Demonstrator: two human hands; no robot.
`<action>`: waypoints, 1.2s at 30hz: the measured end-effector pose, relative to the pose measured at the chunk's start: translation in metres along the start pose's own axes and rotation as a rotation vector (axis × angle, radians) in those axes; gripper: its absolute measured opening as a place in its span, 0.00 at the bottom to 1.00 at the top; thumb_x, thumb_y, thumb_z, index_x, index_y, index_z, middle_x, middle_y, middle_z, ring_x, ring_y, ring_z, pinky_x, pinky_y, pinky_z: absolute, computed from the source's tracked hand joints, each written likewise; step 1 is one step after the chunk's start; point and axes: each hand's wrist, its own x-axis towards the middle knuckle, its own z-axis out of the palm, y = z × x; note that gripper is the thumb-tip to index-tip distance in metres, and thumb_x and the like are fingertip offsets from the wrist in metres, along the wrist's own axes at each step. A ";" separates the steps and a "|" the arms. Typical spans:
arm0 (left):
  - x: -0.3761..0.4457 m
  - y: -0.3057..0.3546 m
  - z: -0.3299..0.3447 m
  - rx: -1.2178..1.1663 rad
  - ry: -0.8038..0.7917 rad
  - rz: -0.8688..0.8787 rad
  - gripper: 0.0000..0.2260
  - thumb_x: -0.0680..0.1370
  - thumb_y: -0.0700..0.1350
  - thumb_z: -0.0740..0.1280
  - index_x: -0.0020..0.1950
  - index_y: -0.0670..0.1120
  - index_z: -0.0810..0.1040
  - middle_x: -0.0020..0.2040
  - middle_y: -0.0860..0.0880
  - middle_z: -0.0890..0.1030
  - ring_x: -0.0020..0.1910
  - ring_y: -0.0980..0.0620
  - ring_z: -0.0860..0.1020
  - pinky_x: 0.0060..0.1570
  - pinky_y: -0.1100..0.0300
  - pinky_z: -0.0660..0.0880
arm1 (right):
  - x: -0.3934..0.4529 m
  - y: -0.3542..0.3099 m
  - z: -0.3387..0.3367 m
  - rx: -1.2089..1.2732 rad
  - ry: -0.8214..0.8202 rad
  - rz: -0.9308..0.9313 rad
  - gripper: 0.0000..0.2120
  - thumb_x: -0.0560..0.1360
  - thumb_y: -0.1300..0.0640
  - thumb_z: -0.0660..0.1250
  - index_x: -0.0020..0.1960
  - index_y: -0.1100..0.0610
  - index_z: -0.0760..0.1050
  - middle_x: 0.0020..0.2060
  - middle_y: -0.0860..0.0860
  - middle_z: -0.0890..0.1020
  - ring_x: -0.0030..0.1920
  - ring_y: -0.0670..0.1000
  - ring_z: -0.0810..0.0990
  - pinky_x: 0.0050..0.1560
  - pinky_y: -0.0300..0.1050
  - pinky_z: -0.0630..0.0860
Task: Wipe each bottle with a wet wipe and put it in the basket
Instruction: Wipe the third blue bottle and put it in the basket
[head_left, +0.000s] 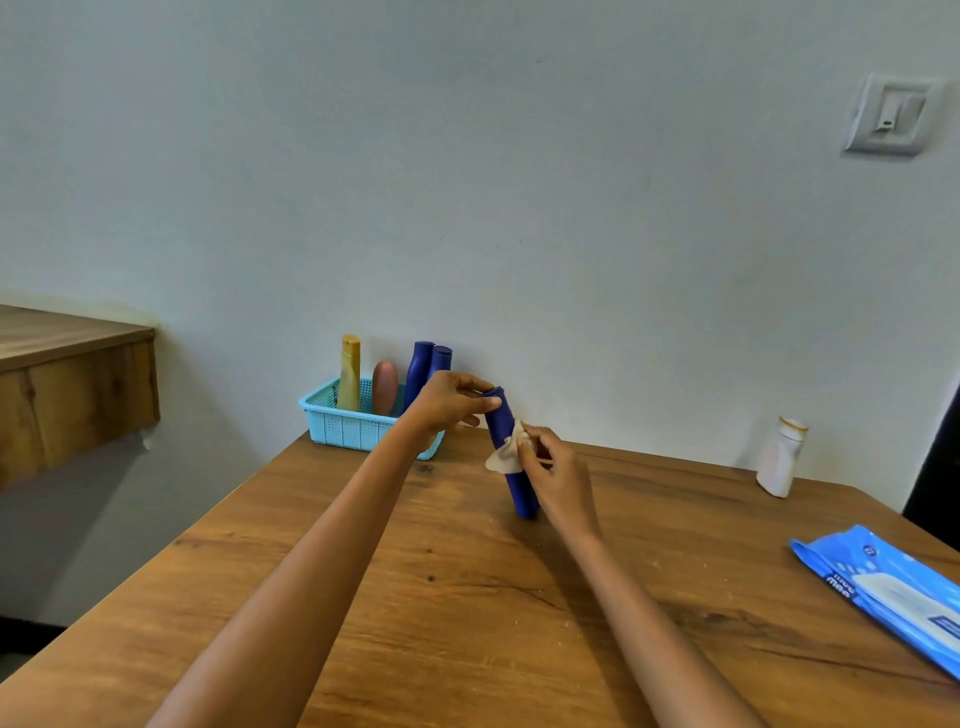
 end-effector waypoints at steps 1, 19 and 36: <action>0.000 -0.001 -0.001 -0.005 -0.005 -0.010 0.14 0.76 0.38 0.68 0.60 0.39 0.75 0.48 0.46 0.79 0.39 0.56 0.77 0.31 0.72 0.75 | 0.000 0.003 -0.002 -0.063 0.003 0.001 0.10 0.78 0.51 0.62 0.57 0.53 0.76 0.44 0.45 0.80 0.44 0.46 0.80 0.40 0.41 0.77; 0.003 -0.002 0.010 0.000 0.065 0.000 0.14 0.73 0.45 0.71 0.55 0.40 0.76 0.46 0.45 0.80 0.38 0.53 0.79 0.33 0.69 0.74 | 0.015 -0.024 0.005 0.061 0.124 0.032 0.14 0.80 0.51 0.60 0.61 0.54 0.76 0.52 0.47 0.81 0.52 0.47 0.80 0.46 0.38 0.76; 0.008 -0.006 0.007 -0.049 0.055 -0.044 0.10 0.75 0.42 0.70 0.53 0.42 0.74 0.42 0.49 0.78 0.38 0.55 0.79 0.31 0.70 0.75 | 0.010 -0.020 0.001 0.072 0.090 0.073 0.07 0.78 0.56 0.64 0.53 0.55 0.77 0.47 0.46 0.80 0.46 0.44 0.77 0.42 0.39 0.76</action>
